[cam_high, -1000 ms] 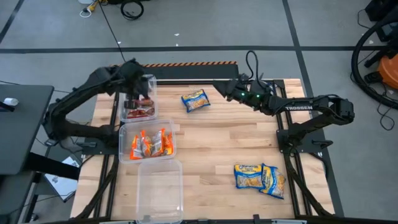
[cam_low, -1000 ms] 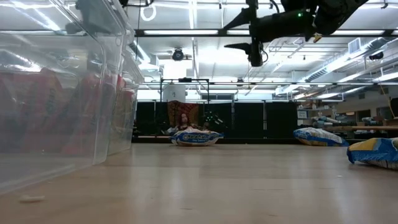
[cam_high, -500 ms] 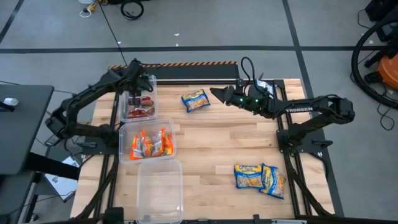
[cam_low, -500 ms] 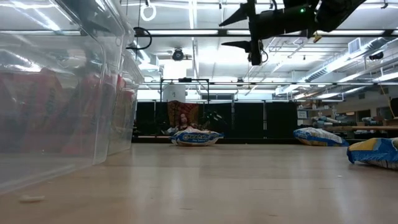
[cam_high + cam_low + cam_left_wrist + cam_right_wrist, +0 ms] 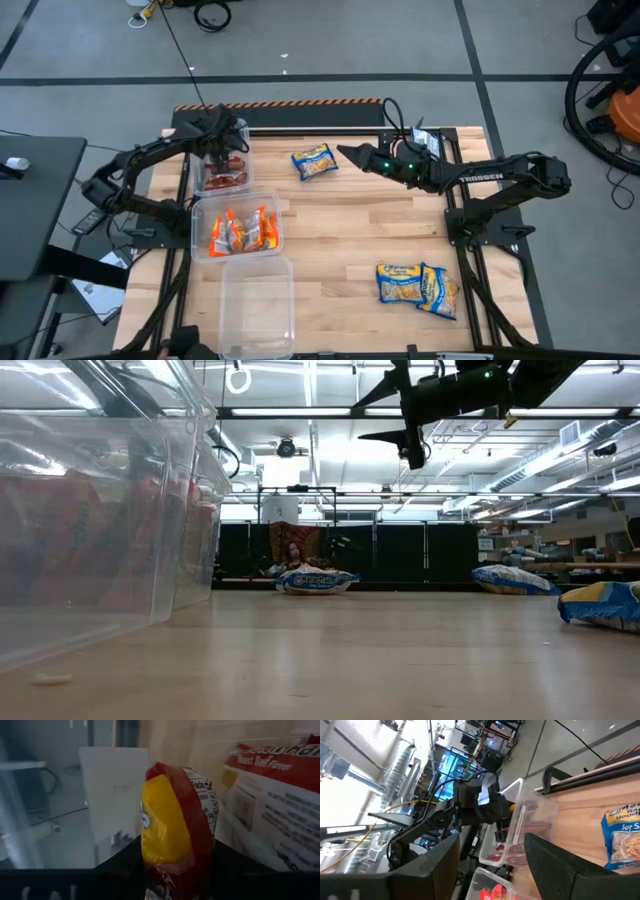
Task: Sort Maruchan noodles
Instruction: Put the red noodle pack into the top transparent bin
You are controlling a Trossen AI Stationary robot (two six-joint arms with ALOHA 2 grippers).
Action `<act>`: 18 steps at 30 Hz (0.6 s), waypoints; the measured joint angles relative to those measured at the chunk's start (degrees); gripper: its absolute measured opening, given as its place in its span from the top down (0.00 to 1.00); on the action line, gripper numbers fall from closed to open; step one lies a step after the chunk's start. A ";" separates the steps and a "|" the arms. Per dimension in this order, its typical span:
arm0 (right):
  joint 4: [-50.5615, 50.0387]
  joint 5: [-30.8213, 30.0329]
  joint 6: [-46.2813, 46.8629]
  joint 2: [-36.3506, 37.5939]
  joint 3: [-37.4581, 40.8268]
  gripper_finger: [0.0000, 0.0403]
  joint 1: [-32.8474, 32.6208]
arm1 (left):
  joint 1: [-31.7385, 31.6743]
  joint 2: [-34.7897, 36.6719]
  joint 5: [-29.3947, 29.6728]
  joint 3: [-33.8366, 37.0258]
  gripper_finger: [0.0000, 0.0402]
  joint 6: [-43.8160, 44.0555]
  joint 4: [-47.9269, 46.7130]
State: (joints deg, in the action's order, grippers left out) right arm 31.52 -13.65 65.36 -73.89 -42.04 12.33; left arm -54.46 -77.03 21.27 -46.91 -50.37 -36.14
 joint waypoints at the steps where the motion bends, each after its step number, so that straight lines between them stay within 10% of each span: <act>1: -0.02 0.02 0.00 0.00 0.00 0.44 -0.23 | 0.01 -0.18 0.00 0.13 0.63 0.12 -0.13; 18: -1.65 5.43 -12.23 0.02 -0.15 0.44 -0.82 | 1.07 -0.27 1.01 -9.19 0.37 5.35 -10.86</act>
State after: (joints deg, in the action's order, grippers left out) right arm 29.87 -8.22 53.13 -73.87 -42.19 11.51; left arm -53.39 -77.31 22.28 -56.10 -45.03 -47.00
